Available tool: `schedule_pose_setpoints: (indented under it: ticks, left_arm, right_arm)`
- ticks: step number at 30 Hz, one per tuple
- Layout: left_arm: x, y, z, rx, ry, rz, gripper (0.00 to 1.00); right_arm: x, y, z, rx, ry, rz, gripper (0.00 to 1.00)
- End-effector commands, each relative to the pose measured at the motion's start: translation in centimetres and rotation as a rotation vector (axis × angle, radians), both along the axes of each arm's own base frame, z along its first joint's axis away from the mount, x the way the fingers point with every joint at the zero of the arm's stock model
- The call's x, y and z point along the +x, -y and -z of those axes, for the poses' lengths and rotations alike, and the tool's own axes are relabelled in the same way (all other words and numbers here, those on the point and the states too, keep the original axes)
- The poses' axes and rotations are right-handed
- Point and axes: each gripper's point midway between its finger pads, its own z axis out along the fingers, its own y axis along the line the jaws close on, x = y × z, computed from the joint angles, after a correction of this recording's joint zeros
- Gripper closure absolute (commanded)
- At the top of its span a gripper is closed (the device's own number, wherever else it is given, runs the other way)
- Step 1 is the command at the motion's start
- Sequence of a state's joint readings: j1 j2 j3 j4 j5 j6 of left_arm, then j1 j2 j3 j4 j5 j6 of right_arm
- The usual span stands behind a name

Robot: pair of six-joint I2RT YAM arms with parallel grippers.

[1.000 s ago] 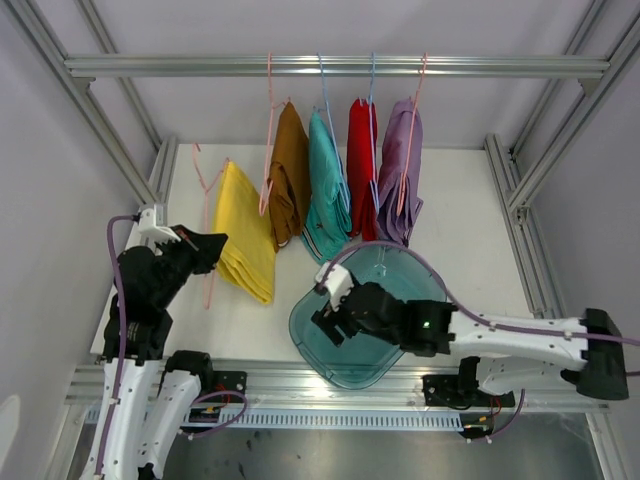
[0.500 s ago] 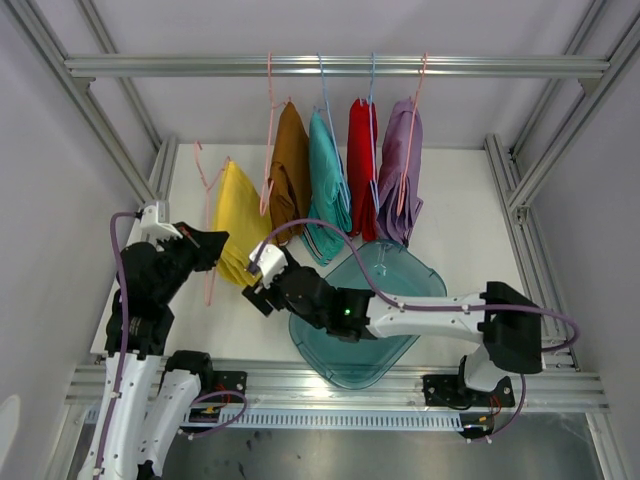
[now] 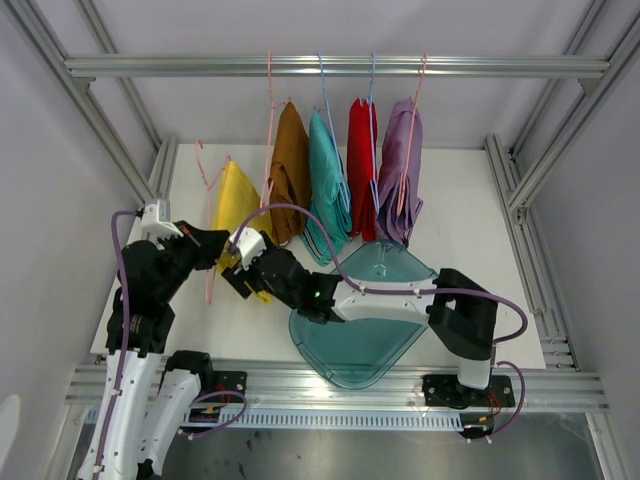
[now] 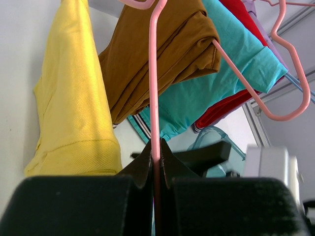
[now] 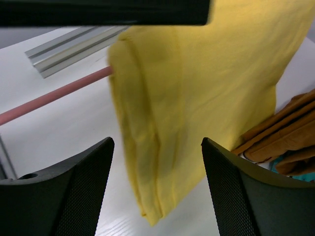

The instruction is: Remove the trousers from the hanger

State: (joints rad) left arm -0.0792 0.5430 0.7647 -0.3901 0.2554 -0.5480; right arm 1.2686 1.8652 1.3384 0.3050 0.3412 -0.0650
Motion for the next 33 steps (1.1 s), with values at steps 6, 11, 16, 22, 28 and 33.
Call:
schedule_pose_setpoints:
  ticks: [6, 11, 16, 22, 28, 33]
  left_arm:
    - [0.3, 0.6, -3.3, 0.01, 0.143, 0.042, 1.0]
    - [0.3, 0.6, -3.3, 0.006, 0.14, 0.042, 1.0]
    - [0.6, 0.4, -3.0, -0.006, 0.127, 0.037, 1.0]
    - [0.7, 0.5, -2.9, -0.012, 0.123, 0.043, 1.0]
    - [0.7, 0.5, -2.7, -0.014, 0.116, 0.047, 1.0]
    - [0.7, 0.6, -2.7, -0.014, 0.117, 0.055, 1.0]
  right_arm:
    - [5.1, -0.3, -4.6, 0.148, 0.046, 0.049, 0.24]
    - [5.5, -1.4, -4.2, 0.142, 0.038, 0.011, 0.25]
    - [3.8, -2.0, -3.4, 0.12, 0.032, -0.039, 0.24]
    - [3.0, -2.4, -2.7, 0.104, 0.04, -0.037, 0.22]
    - [4.4, -2.5, -3.3, 0.133, 0.067, 0.023, 0.23]
    - [6.4, -1.9, -3.2, 0.135, 0.096, 0.105, 0.26]
